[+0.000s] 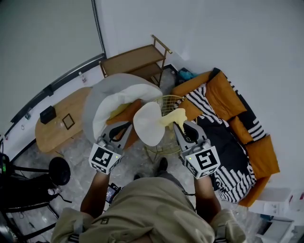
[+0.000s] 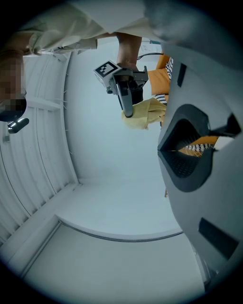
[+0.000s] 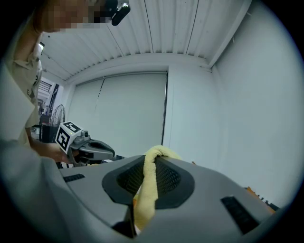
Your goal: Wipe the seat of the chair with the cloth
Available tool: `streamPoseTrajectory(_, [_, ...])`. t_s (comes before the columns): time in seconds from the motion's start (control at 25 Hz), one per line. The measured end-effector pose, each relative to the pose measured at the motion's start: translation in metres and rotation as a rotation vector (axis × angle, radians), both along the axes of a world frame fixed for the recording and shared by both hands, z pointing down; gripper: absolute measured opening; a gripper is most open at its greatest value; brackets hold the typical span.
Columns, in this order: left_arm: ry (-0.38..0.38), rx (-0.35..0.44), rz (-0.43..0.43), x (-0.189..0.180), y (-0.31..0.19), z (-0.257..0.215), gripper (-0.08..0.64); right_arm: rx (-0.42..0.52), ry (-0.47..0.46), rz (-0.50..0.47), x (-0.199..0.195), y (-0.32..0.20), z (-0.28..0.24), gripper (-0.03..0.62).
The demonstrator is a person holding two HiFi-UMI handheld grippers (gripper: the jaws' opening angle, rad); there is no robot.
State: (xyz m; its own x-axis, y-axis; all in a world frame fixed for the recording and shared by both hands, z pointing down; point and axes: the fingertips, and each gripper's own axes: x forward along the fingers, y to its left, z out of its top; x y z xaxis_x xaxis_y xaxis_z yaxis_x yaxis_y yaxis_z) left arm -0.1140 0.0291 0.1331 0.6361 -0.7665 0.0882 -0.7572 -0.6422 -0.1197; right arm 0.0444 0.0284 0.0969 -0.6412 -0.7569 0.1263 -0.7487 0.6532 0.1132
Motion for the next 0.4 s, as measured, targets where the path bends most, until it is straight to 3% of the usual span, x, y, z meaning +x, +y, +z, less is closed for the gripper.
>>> streamPoseTrajectory(0.4, [-0.001,0.005,-0.011,-0.011,0.005,0.000,0.015,0.000,-0.006,-0.003,-0.010,0.004,-0.002,0.055])
